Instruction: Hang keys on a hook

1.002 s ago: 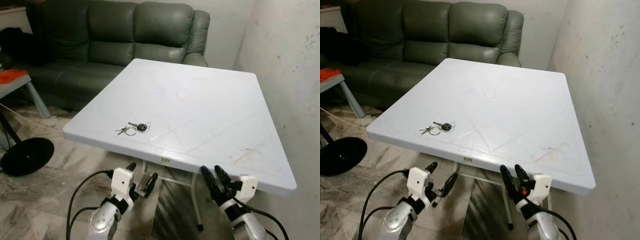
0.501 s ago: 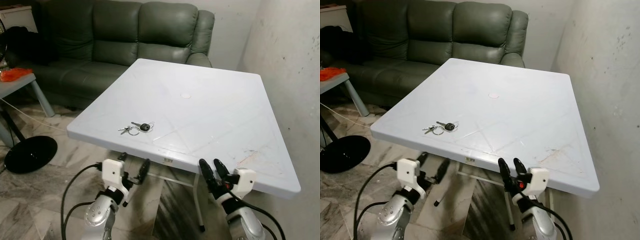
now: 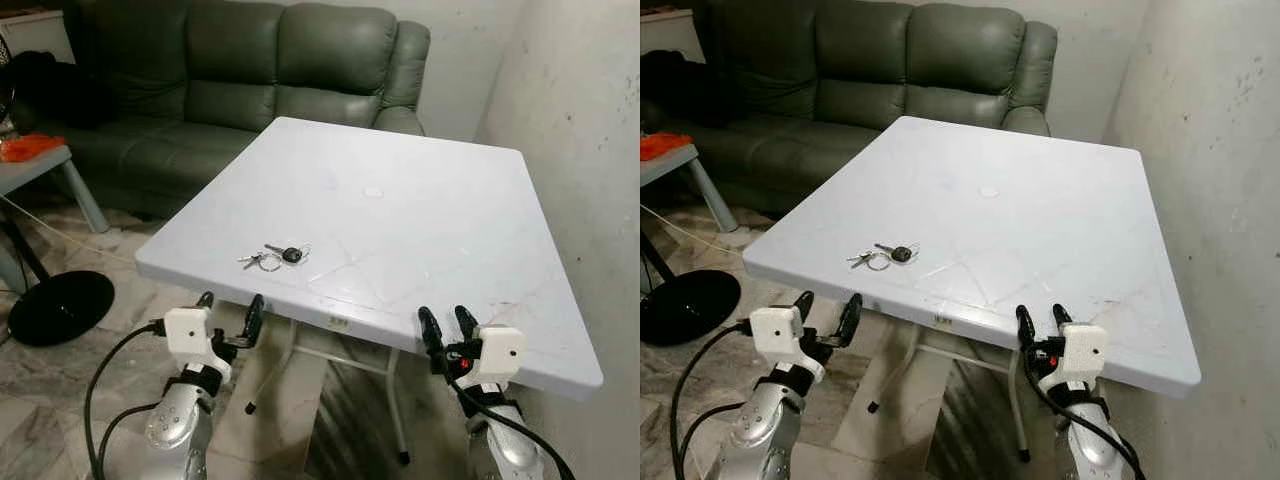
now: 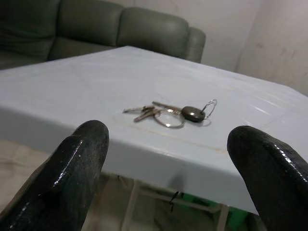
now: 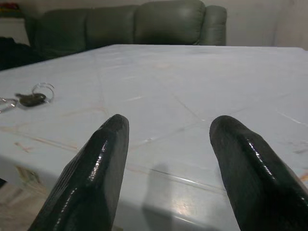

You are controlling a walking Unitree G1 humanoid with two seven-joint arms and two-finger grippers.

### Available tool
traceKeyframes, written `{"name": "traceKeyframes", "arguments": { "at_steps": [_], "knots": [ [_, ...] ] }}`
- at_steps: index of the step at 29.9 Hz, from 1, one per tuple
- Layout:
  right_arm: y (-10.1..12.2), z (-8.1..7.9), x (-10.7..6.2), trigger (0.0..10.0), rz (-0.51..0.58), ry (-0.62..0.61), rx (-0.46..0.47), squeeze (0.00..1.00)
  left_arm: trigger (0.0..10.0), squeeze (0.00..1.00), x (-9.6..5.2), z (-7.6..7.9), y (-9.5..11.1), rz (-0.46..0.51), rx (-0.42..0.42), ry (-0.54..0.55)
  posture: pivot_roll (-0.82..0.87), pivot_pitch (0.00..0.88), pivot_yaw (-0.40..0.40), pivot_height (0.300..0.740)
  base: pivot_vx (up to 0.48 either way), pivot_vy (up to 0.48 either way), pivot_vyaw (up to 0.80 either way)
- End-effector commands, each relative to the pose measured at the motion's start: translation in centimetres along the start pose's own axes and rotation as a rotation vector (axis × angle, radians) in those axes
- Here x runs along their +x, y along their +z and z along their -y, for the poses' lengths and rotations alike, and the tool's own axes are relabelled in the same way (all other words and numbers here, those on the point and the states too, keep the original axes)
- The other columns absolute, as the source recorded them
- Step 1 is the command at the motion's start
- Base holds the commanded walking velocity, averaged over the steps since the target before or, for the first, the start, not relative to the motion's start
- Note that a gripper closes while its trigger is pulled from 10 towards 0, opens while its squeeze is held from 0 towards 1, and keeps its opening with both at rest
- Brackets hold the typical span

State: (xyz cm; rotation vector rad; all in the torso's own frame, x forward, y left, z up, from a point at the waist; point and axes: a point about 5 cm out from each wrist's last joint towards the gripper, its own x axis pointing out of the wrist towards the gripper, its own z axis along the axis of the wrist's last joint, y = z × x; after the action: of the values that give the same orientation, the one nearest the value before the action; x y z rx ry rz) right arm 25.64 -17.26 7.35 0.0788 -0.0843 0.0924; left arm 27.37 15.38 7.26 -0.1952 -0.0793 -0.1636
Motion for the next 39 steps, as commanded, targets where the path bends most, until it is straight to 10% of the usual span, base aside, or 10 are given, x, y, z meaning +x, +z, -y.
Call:
{"name": "traceKeyframes", "arguments": {
  "at_steps": [1,39],
  "knots": [
    [0.4,0.0,0.0,10.0,0.01,-0.002,-0.016,0.0,10.0,0.0,0.0,-0.1,0.2,-0.001,-0.007,0.013,-0.03,0.0,-0.038,0.74,0.0,0.0,0.0],
    [1.0,-1.1,0.2,10.0,0.0,0.001,-0.057,0.0,10.0,0.0,1.7,-0.4,1.3,-0.018,-0.087,0.046,-0.03,0.0,-0.042,0.74,0.0,0.385,0.0]
  ]
}}
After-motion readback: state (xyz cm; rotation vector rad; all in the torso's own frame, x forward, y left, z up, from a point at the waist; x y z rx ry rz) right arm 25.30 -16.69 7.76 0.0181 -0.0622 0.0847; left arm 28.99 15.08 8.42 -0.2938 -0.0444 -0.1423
